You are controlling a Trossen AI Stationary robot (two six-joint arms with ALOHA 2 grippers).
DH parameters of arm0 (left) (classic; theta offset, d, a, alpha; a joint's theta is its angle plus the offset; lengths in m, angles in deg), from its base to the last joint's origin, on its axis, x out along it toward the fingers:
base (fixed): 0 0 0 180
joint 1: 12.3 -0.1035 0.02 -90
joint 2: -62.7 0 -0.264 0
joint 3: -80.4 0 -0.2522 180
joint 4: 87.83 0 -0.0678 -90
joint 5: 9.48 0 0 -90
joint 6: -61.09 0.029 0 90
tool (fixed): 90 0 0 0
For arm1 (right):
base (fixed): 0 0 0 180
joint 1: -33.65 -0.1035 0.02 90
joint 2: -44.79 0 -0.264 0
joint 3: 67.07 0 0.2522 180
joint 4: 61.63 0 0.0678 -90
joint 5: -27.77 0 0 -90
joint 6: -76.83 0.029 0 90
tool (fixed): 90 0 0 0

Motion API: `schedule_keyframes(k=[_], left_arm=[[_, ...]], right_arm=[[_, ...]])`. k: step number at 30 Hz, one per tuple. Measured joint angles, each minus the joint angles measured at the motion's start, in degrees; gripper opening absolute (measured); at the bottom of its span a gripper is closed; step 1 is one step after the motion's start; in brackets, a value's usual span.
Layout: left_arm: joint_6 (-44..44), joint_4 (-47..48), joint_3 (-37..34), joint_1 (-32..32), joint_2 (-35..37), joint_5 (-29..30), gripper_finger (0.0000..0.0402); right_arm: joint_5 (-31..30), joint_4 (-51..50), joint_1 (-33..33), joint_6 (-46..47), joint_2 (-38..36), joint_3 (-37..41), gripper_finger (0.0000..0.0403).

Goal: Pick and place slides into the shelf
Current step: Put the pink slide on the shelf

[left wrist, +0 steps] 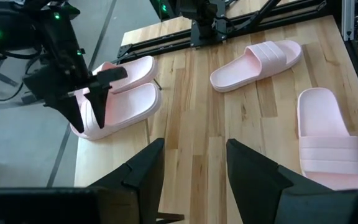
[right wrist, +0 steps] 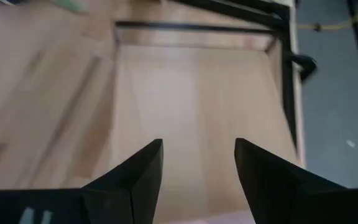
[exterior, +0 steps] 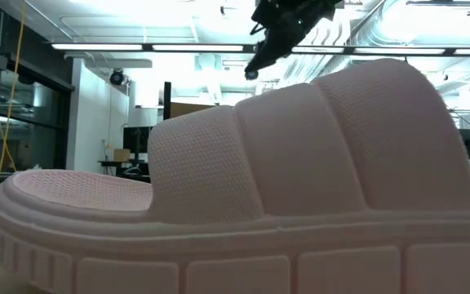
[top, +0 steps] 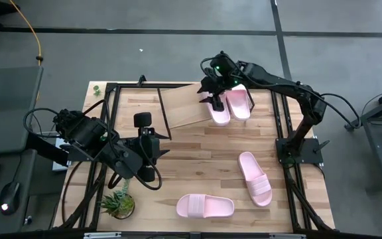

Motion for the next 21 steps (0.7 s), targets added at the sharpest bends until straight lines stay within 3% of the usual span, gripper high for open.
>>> schedule_keyframes(k=[8,21], left_arm=[[-1.7,2.0,-0.2,0.0,0.0,0.1,0.0156],[-2.1,2.8,-4.6,-0.1,0.0,5.3,0.0156]], right_arm=[[1.5,0.8,-2.1,4.3,0.0,0.0,0.019],[1.6,0.3,-9.4,10.7,0.0,0.0,0.019]])
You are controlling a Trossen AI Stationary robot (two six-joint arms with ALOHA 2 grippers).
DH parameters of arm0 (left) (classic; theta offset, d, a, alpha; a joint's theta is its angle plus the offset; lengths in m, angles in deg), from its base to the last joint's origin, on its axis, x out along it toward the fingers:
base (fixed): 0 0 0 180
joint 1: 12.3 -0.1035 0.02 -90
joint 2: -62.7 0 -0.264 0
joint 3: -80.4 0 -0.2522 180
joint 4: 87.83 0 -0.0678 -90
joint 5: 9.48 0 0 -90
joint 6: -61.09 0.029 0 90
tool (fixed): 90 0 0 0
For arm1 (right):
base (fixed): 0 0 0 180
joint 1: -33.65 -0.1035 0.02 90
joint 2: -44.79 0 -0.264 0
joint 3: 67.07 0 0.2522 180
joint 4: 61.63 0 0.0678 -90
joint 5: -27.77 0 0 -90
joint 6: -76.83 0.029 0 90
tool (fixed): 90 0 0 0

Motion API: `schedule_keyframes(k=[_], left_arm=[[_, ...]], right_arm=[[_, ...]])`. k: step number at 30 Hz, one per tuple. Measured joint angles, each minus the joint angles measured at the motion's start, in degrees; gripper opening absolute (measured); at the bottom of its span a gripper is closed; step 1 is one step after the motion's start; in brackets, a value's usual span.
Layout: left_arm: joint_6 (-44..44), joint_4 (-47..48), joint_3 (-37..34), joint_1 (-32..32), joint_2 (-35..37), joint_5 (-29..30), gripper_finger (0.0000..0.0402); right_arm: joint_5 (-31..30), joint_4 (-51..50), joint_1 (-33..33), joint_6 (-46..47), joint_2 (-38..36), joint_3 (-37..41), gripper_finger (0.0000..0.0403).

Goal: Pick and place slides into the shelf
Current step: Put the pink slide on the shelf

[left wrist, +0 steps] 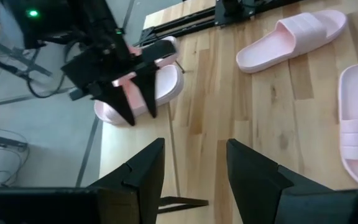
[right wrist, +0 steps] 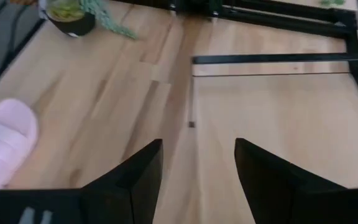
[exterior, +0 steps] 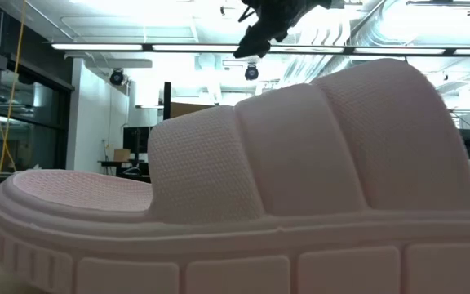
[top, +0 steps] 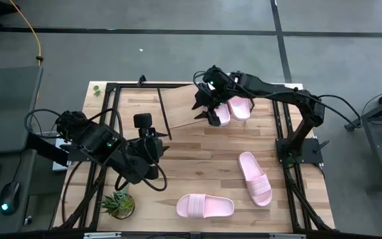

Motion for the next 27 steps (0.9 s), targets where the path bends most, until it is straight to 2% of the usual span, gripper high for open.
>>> schedule_keyframes(k=[5,12,18,22,27], left_arm=[[-0.2,0.0,0.0,0.0,0.0,0.8,0.0156],[0.0,-0.2,0.0,-3.6,1.1,0.3,0.0156],[0.3,-0.5,0.0,-6.7,4.9,-1.3,0.0156],[0.4,-0.7,0.0,-8.0,8.2,-2.4,0.0156],[2.4,-6.1,-2.9,-7.8,12.3,-3.6,0.0156]], right_arm=[[0.0,-0.5,-3.6,2.8,0.0,0.0,0.019],[-0.6,-0.4,-8.9,8.0,0.0,0.0,0.019],[-1.3,1.1,-13.9,11.3,0.0,0.0,0.019],[-3.9,3.4,-17.2,13.4,0.0,0.0,0.019],[-5.1,6.4,-20.6,15.4,0.0,0.0,0.019]])
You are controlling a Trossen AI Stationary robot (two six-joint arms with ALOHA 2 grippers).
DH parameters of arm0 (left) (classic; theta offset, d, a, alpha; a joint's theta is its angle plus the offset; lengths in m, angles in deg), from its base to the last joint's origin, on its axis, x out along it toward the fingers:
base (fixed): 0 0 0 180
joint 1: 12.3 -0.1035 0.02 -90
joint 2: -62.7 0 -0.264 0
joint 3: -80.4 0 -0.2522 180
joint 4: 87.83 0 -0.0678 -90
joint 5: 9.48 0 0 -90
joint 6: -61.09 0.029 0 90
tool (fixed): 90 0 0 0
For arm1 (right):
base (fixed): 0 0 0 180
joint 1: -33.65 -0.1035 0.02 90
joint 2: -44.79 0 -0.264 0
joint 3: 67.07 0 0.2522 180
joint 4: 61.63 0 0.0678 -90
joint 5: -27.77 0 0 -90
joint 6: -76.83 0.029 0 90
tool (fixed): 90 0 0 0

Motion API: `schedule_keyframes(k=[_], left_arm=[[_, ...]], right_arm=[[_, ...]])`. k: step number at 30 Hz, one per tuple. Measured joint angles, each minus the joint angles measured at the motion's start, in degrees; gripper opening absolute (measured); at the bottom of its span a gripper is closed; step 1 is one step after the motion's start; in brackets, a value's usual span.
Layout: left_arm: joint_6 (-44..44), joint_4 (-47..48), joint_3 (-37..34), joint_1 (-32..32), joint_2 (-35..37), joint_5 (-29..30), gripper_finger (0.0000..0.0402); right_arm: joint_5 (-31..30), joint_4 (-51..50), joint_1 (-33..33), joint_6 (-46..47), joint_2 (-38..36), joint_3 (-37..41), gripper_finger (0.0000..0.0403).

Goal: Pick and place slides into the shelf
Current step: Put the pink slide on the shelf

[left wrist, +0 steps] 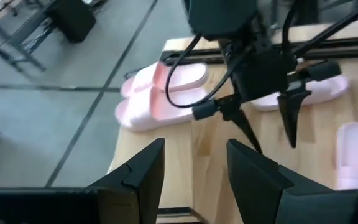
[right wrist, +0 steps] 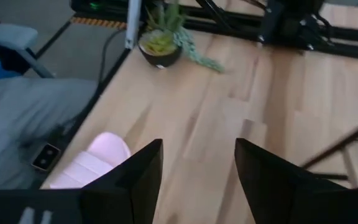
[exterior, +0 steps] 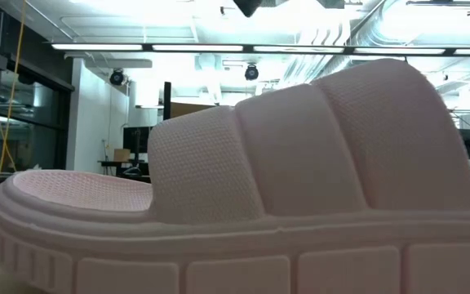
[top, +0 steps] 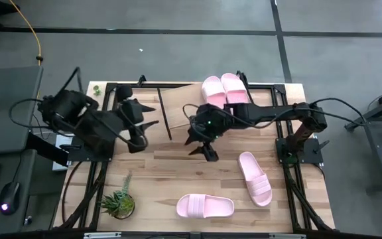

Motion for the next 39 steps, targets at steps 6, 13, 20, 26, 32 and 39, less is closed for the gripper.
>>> schedule_keyframes(k=[6,13,20,26,32,39], left_arm=[[3.9,-11.5,-13.0,0.0,8.5,-5.5,0.0156],[6.7,-32.8,-37.1,0.0,21.4,-15.2,0.0156],[8.9,-54.3,-60.0,0.0,31.4,-21.4,0.0156],[10.0,-67.6,-72.5,0.0,33.9,-24.6,0.0156],[10.2,-74.7,-78.2,0.0,33.6,-25.8,0.0156],[9.9,-75.3,-80.0,0.0,33.6,-26.2,0.0156]], right_arm=[[-0.3,1.7,-3.9,1.9,0.0,0.0,0.019],[-4.6,2.7,-8.5,3.9,0.0,0.0,0.019],[-9.0,3.5,-12.8,6.2,0.0,0.0,0.019],[-16.0,3.4,-17.2,8.8,0.0,0.1,0.019],[-26.4,2.7,-22.5,11.3,0.0,0.2,0.019],[-40.2,1.1,-28.2,13.0,0.0,2.2,0.019]])
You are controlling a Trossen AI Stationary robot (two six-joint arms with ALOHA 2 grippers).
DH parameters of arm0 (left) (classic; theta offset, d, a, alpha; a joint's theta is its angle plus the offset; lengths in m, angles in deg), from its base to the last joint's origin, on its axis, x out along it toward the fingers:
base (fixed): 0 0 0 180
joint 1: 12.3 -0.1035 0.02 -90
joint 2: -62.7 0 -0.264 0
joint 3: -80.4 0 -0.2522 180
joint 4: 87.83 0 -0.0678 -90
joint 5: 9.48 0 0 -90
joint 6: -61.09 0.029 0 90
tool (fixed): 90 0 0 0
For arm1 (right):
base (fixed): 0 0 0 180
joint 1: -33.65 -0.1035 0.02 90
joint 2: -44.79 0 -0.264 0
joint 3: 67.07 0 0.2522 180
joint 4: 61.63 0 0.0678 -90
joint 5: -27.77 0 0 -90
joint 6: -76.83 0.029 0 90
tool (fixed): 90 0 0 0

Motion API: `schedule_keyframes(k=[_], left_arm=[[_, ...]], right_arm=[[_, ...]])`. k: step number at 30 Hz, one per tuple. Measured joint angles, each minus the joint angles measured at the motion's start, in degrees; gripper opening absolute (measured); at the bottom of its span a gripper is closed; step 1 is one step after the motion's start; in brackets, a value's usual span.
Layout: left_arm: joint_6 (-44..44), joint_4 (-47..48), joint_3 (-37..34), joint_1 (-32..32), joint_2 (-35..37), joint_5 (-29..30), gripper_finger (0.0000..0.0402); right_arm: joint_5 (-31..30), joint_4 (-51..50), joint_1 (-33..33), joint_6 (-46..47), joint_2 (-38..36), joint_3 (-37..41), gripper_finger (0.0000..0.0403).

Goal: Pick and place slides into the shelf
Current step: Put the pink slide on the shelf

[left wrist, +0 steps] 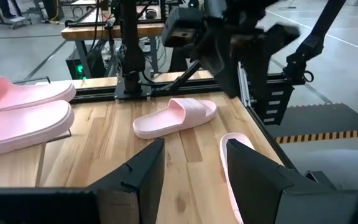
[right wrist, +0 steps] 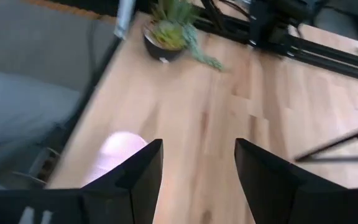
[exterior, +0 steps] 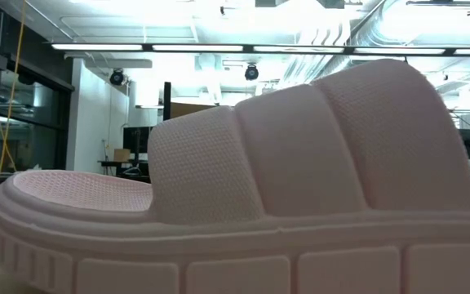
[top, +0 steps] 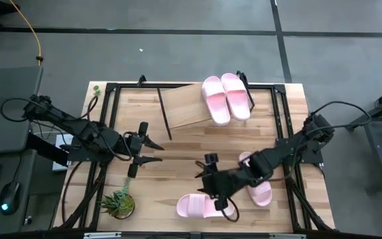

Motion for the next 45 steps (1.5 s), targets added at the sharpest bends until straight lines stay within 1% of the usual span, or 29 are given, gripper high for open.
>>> schedule_keyframes(k=[2,6,8,10,13,18,21,29,36,43,45], left_arm=[[0.0,0.1,0.0,0.0,0.0,0.0,0.0156],[0.0,0.1,0.0,0.0,0.0,0.0,0.0156],[0.0,0.2,0.0,0.0,0.0,0.0,0.0156],[0.0,0.4,0.0,0.0,0.0,0.0,0.0156],[0.0,0.5,0.0,0.0,0.0,0.0,0.0156],[1.3,-0.2,0.0,0.0,0.3,0.0,0.0156],[1.6,-1.4,0.0,0.0,0.3,-0.5,0.0156],[2.4,-2.6,0.0,0.0,0.3,-0.9,0.0156],[0.7,-2.6,0.0,0.0,0.1,-1.1,0.0156],[0.1,-2.5,0.0,0.0,0.1,-1.1,0.0156],[-0.1,-2.5,0.0,0.0,0.1,-1.0,0.0156]], right_arm=[[-3.5,0.9,-0.9,-0.1,0.0,2.3,0.019],[-6.5,4.8,-0.3,0.0,0.0,8.1,0.019],[-6.3,7.0,0.6,-1.1,0.0,9.6,0.019],[-4.4,7.1,1.5,-2.3,-0.1,10.0,0.019],[-4.4,8.0,2.0,-1.7,-0.1,10.0,0.019],[-7.9,7.5,1.1,0.1,-0.2,10.0,0.019],[-10.5,7.2,-0.5,2.1,-0.2,11.0,0.019],[-18.0,7.3,-5.1,3.2,-0.2,14.0,0.019],[-18.2,11.5,-7.1,3.0,-0.2,17.2,0.019],[-18.1,13.1,-8.5,0.8,-0.2,20.5,0.019],[-17.0,13.5,-8.6,1.1,-0.2,21.2,0.019]])
